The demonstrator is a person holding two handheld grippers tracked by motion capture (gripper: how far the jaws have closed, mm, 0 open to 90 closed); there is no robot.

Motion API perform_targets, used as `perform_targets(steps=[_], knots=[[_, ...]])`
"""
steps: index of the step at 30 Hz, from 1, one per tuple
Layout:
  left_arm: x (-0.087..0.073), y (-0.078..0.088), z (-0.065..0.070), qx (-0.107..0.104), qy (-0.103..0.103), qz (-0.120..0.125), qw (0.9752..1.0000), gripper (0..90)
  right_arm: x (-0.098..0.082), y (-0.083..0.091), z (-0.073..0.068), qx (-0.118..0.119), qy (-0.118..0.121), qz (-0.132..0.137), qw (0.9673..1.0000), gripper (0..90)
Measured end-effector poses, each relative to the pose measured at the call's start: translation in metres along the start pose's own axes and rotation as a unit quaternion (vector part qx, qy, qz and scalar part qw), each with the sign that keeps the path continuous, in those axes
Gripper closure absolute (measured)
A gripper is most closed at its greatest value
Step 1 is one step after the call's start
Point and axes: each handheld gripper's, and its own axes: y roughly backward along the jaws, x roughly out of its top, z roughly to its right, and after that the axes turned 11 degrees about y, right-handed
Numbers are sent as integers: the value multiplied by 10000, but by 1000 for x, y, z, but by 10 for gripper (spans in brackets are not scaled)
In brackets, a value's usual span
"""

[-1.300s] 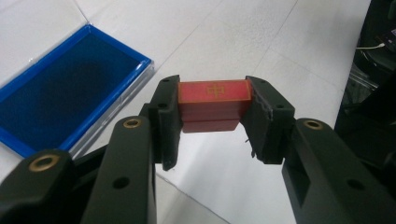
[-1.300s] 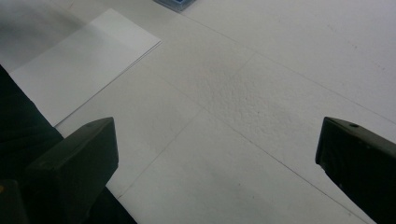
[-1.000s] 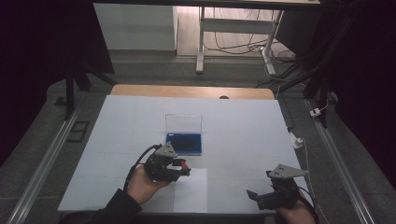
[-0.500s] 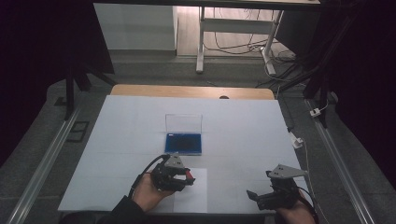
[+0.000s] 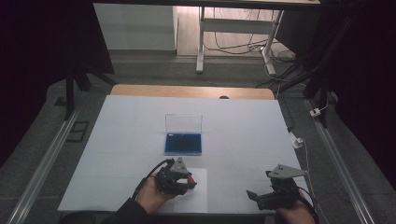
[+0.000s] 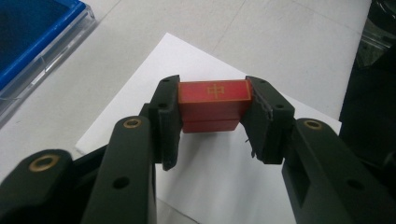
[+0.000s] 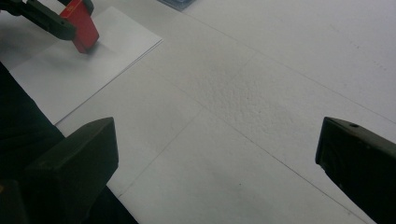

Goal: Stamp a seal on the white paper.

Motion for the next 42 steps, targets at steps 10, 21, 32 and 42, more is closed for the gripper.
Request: perform_targets(steps=[10,21,32,42], knots=[[-4,-6,3,153,-153,-51,9998,583,0,0,0,15,-1,-4,10000,0],[-11,-7,5,197,-76,159,9997,587,0,-1,0,29,25,-36,10000,0],[-14,-7,8,297,-57,230,9993,588,1,-1,0,21,55,-59,10000,0],[-14,-7,-4,-98,202,254,9994,587,1,-1,0,16,51,-61,10000,0]])
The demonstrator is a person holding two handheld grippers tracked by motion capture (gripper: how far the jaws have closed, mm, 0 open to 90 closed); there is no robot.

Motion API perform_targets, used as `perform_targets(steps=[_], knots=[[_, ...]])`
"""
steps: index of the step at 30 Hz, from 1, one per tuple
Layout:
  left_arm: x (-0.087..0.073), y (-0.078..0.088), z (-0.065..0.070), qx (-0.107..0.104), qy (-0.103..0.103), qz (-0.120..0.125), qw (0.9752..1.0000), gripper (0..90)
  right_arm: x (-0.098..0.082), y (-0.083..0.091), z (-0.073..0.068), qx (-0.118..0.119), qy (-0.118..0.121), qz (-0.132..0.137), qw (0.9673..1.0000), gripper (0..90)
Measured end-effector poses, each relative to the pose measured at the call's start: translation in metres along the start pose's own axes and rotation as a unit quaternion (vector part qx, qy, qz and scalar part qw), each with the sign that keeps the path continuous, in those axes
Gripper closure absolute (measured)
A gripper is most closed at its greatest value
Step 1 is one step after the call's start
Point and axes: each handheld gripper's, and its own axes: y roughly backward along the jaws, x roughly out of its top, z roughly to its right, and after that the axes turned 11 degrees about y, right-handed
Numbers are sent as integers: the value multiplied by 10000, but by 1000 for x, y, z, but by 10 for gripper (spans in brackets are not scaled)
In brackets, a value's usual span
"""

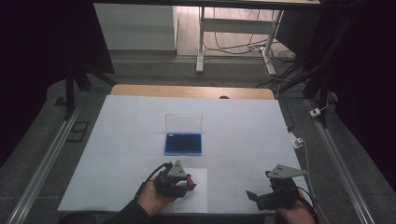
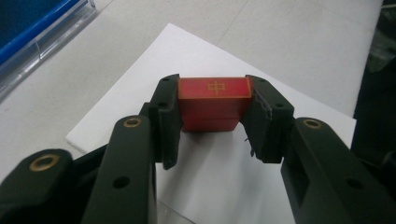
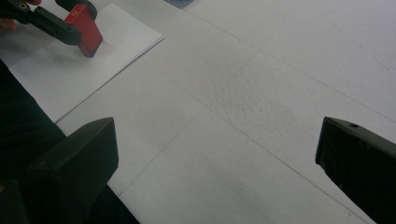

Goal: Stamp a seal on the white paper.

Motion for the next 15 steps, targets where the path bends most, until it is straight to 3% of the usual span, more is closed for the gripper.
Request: perform_targets(steps=[7,15], knots=[[1,-1,9,282,-218,-55,9993,588,0,0,0,6,8,-8,10000,0],[6,-1,7,234,-215,-178,9993,585,0,0,0,2,1,-5,10000,0]])
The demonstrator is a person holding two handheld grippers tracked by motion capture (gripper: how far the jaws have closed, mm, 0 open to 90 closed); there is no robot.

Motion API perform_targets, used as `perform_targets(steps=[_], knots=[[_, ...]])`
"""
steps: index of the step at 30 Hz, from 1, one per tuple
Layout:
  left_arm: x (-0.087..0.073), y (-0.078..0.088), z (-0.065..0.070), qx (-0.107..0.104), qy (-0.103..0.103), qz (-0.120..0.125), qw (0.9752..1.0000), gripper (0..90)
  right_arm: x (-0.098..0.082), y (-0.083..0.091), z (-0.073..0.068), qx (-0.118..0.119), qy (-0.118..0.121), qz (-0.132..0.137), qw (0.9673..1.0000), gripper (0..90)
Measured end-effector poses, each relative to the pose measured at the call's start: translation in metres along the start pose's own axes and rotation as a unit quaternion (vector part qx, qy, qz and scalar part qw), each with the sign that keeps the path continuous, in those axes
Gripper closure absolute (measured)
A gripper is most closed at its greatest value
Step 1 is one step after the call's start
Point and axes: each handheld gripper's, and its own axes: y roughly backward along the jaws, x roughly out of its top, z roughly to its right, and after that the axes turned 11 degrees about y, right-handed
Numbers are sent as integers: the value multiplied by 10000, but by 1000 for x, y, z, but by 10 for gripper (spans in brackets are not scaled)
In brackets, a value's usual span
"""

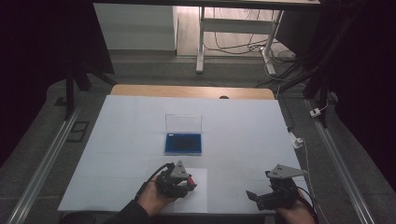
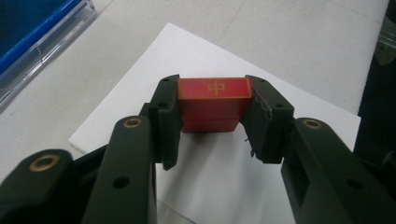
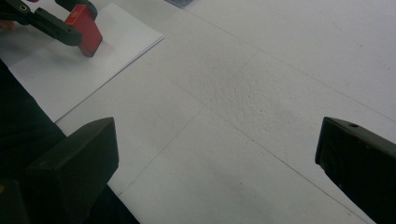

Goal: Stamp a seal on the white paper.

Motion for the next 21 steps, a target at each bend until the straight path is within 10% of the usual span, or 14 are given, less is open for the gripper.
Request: perform_targets(steps=[21], knots=[[9,18,-11,-312,168,272,9990,581,0,0,0,11,3,-2,10000,0]])
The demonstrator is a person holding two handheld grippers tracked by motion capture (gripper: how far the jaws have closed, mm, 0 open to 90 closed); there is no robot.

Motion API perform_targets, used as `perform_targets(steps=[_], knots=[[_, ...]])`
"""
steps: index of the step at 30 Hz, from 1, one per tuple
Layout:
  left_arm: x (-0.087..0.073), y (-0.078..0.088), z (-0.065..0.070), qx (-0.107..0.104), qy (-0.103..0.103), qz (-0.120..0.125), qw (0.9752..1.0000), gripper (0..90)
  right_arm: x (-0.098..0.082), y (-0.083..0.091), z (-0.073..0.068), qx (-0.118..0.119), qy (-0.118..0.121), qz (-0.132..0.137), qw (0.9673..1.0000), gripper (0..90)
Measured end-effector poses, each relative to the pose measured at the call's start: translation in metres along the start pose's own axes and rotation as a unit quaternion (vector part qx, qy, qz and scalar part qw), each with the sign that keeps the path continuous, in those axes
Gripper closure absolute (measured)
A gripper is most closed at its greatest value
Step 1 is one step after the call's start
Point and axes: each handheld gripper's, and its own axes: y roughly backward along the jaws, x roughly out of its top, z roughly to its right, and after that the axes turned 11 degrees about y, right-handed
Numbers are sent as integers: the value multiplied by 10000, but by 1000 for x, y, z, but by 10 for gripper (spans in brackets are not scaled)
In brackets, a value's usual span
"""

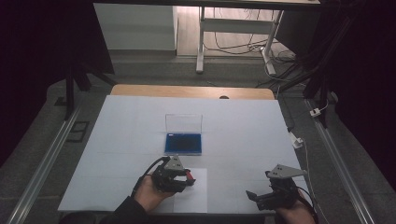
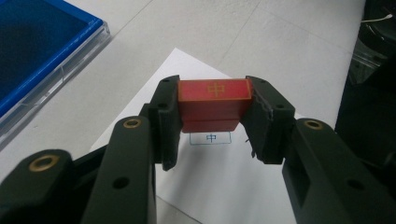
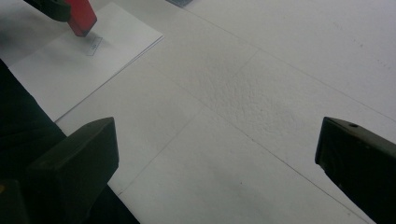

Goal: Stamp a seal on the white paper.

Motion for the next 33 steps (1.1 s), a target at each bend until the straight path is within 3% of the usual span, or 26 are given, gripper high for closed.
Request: perform_targets(steps=[15,33], knots=[[6,16,-6,13,111,190,9998,581,0,0,0,-7,-4,7,10000,0],[10,37,-26,115,294,277,9991,580,0,0,1,8,-15,16,10000,0]])
